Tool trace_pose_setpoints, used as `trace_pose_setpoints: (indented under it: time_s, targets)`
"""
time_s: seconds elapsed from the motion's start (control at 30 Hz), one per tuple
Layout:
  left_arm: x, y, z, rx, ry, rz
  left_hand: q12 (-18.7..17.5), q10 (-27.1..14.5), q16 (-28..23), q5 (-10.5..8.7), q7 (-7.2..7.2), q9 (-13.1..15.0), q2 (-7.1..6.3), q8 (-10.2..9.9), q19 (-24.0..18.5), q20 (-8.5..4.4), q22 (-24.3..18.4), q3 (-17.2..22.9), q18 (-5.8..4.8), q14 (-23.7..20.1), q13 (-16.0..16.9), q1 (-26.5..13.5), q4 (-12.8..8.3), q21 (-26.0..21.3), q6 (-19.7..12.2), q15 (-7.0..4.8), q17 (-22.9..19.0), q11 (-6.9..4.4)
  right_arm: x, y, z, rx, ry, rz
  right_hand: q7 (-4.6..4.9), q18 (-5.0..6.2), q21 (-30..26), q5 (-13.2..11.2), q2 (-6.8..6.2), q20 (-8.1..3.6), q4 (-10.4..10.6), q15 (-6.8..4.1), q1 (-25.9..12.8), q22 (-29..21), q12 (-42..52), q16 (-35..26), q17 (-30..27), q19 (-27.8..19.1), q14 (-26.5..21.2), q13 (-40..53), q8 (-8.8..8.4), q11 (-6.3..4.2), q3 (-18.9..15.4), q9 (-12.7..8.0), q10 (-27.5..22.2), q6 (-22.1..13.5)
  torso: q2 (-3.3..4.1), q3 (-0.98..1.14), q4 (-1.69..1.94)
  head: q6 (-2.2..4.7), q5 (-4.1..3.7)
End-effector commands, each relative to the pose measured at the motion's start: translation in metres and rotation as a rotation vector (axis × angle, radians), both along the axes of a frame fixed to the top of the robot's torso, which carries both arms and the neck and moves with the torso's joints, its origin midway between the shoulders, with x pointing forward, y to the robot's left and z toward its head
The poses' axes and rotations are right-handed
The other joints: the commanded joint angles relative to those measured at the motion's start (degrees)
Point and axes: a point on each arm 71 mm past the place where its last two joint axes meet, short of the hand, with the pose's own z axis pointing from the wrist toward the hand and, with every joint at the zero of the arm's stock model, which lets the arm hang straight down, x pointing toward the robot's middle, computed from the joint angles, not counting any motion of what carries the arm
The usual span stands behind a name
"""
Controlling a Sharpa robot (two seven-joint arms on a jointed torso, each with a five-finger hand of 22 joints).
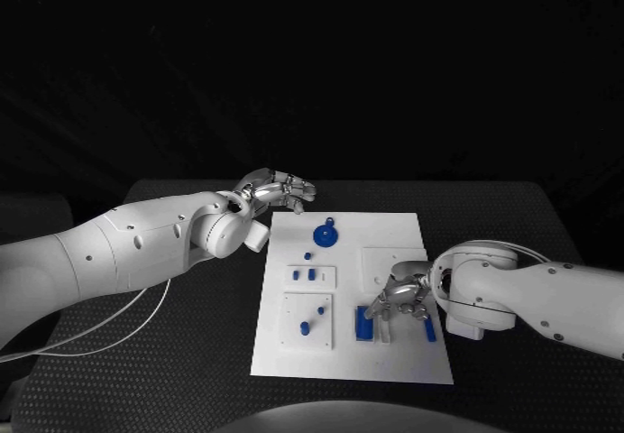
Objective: Assemble the parts on the task board
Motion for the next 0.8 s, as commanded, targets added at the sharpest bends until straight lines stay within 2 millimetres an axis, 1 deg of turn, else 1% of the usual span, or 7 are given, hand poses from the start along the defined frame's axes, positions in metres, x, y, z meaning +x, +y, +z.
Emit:
trace_pose_setpoints:
  time_s: [0.03,0.07,0.17,0.3,0.43,0.63,0.8]
  targets:
    - [0.0,-0.002,0.001,-0.008,-0.005,-0.013,0.19,-0.51,-0.24,0.07,0.07,-0.09,0.06,0.28,0.36,-0.03,0.1,0.01,0.91,0.06,-0.06,-0.4,0.49,-0.25,-0.38,0.33,0.08,-0.05,0.004,0.0,0.009,0.047,-0.161,0.033,0.41,1.73,-0.37,-0.31,-1.64,-0.26,0.26,0.12,1.3,-0.04,-0.42,-0.34,-0.12,-0.4,-0.55,0.06,-0.85,0.38,0.35,-0.02,-0.49,-1.72,0.02,0.02,-0.04,0.14,0.0]
    - [0.0,-0.002,0.001,-0.009,-0.005,-0.014,0.19,-0.51,-0.24,0.07,0.07,-0.09,0.06,0.28,0.36,-0.03,0.11,0.01,0.91,0.06,-0.06,-0.4,0.49,-0.25,-0.38,0.33,0.08,-0.05,0.005,-0.001,0.011,0.052,-0.182,0.036,0.53,1.73,-0.44,-0.3,-2.04,-0.19,0.7,0.27,1.73,-0.09,-0.41,-0.36,-0.14,-0.4,-0.57,0.09,-0.84,0.52,0.44,0.09,-0.55,-1.85,0.02,0.02,-0.02,0.19,-0.04]
    - [0.0,-0.002,0.002,-0.009,-0.005,-0.014,0.19,-0.51,-0.25,0.08,0.07,-0.09,0.06,0.29,0.36,-0.03,0.11,0.01,0.92,0.06,-0.06,-0.39,0.49,-0.25,-0.38,0.33,0.09,-0.05,0.007,-0.004,0.018,0.094,-0.284,0.065,0.79,1.73,-0.51,-0.29,-3.1,-0.25,0.42,0.42,4.08,-0.12,-0.38,-0.45,-0.17,-0.45,-0.69,0.18,-1.21,0.75,0.7,0.17,-0.81,-2.83,0.03,0.01,0.03,0.3,-0.22]
    - [0.0,-0.002,0.002,-0.009,-0.005,-0.015,0.2,-0.51,-0.26,0.07,0.07,-0.1,0.06,0.3,0.37,-0.03,0.13,0.01,0.92,0.07,-0.06,-0.39,0.5,-0.26,-0.38,0.33,0.11,-0.05,0.008,-0.007,0.026,0.164,-0.392,0.122,1.04,1.73,-0.4,-0.28,-2.55,-0.51,-0.31,0.59,11.11,-0.12,-0.18,-0.52,-0.26,-0.15,-0.56,0.24,-1.48,0.99,2.4,0.26,-0.69,-3.68,0.03,0.03,0.02,0.38,-0.27]
    - [0.0,-0.003,0.001,-0.009,-0.004,-0.015,0.2,-0.5,-0.26,0.08,0.07,-0.1,0.09,0.3,0.37,-0.03,0.14,0.02,0.92,0.07,-0.06,-0.38,0.51,-0.27,-0.38,0.33,0.12,-0.06,0.005,-0.005,0.032,0.215,-0.475,0.22,1.43,1.73,-0.4,-0.3,-1.86,-0.51,-0.14,1.0,20.38,-0.17,-0.01,-0.52,-0.36,0.06,-0.24,0.15,-1.84,1.4,5.77,0.11,-0.22,-4.37,0.04,0.04,0.01,0.38,-0.23]
    - [0.0,-0.003,0.002,-0.01,-0.005,-0.017,0.21,-0.5,-0.27,0.08,0.07,-0.1,0.1,0.3,0.37,-0.03,0.15,0.02,0.92,0.08,-0.06,-0.37,0.52,-0.28,-0.4,0.33,0.14,-0.06,0.0,-0.001,0.03,0.239,-0.477,0.304,1.56,1.73,-0.51,-0.31,-0.33,-0.07,0.46,1.17,23.77,-0.19,0.03,-0.61,-0.44,-0.05,-0.19,-0.04,-1.85,1.52,8.12,-0.16,0.25,-4.05,0.03,-0.03,0.0,0.32,-0.38]
    - [-0.001,-0.003,0.002,-0.011,-0.005,-0.017,0.21,-0.51,-0.28,0.09,0.08,-0.11,0.13,0.3,0.38,-0.03,0.17,0.03,0.92,0.08,-0.06,-0.37,0.55,-0.28,-0.41,0.33,0.16,-0.06,-0.005,0.0,0.02,0.208,-0.462,0.341,1.51,1.73,-0.52,-0.32,0.91,0.3,0.94,1.2,24.17,-0.11,-0.05,-0.65,-0.46,-0.27,-0.25,-0.15,-1.88,1.5,8.87,-0.37,0.29,-3.89,0.03,-0.05,0.08,0.32,-0.47]
